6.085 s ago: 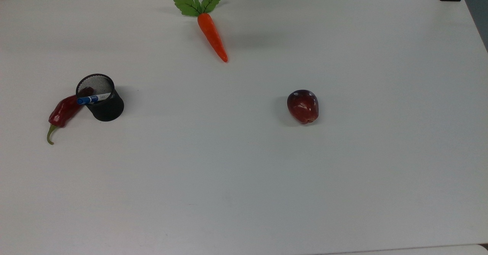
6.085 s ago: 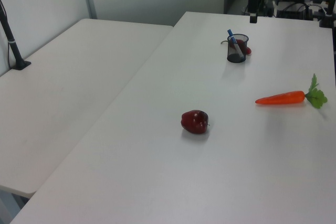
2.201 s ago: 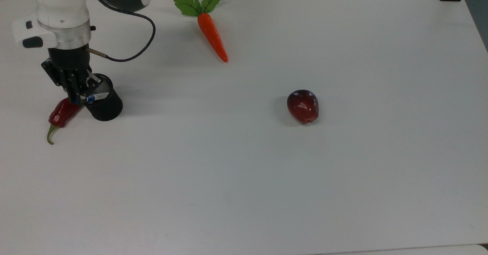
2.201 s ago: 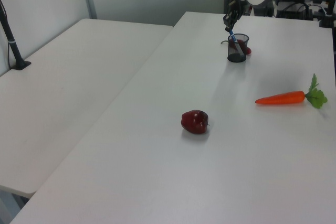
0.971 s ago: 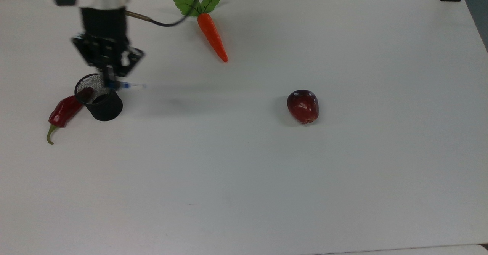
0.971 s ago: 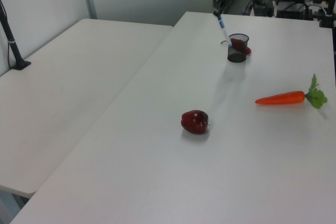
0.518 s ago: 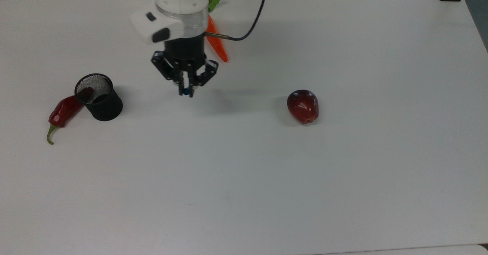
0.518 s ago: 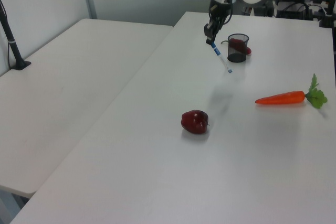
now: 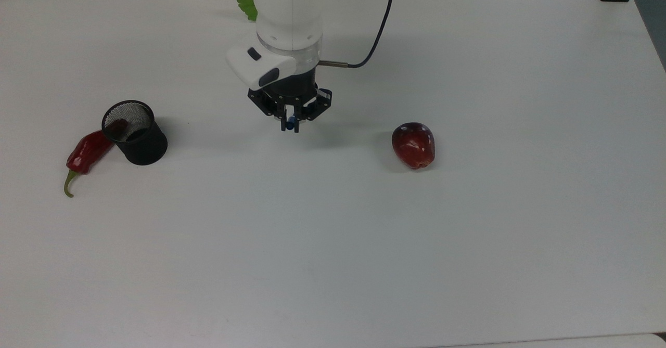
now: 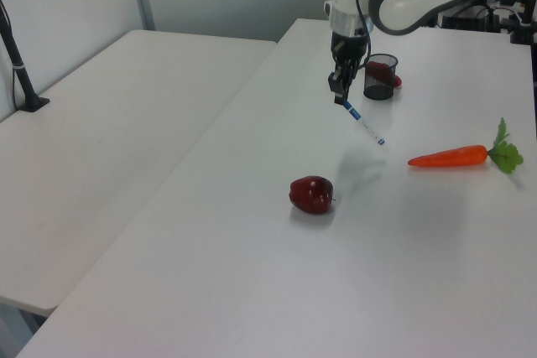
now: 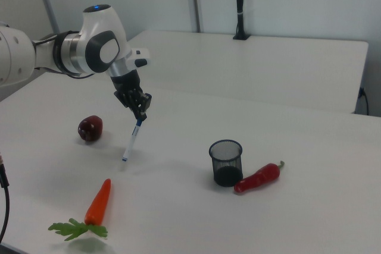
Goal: Take marker pen
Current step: 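Carry the marker away from the cup toward the apple, then lower the marker onto the table and open the gripper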
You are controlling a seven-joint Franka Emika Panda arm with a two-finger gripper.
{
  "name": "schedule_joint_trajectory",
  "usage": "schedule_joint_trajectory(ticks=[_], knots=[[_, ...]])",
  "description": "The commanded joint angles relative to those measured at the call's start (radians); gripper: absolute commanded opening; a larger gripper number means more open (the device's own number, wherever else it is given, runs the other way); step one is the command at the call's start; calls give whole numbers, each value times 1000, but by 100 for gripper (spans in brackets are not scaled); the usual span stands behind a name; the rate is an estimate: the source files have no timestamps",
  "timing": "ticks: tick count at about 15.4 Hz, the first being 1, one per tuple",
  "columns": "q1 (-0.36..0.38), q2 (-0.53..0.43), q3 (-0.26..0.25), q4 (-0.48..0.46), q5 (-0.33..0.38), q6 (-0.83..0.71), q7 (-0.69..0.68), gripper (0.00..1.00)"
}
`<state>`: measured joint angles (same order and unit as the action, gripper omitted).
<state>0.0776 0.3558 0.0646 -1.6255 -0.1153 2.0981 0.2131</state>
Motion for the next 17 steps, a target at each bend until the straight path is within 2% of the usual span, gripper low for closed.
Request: schedule_joint_trajectory(ticks=[1, 3, 5, 7, 8, 9, 12, 14, 17], knots=[[14, -5, -3, -7, 2, -15, -6, 16], [13, -5, -3, -7, 2, -13, -4, 22], [13, -3, -3, -7, 2, -13, -1, 34], [14, -3, -3, -7, 0, -13, 2, 68], [14, -3, -3, -7, -7, -15, 3, 75], [16, -3, -3, -5, -12, -15, 3, 91], [17, -6, -5, -4, -15, -16, 2, 100], [19, -20, -5, -4, -17, -24, -3, 100], [25, -76, -5, 1, -23, -125, -21, 100]])
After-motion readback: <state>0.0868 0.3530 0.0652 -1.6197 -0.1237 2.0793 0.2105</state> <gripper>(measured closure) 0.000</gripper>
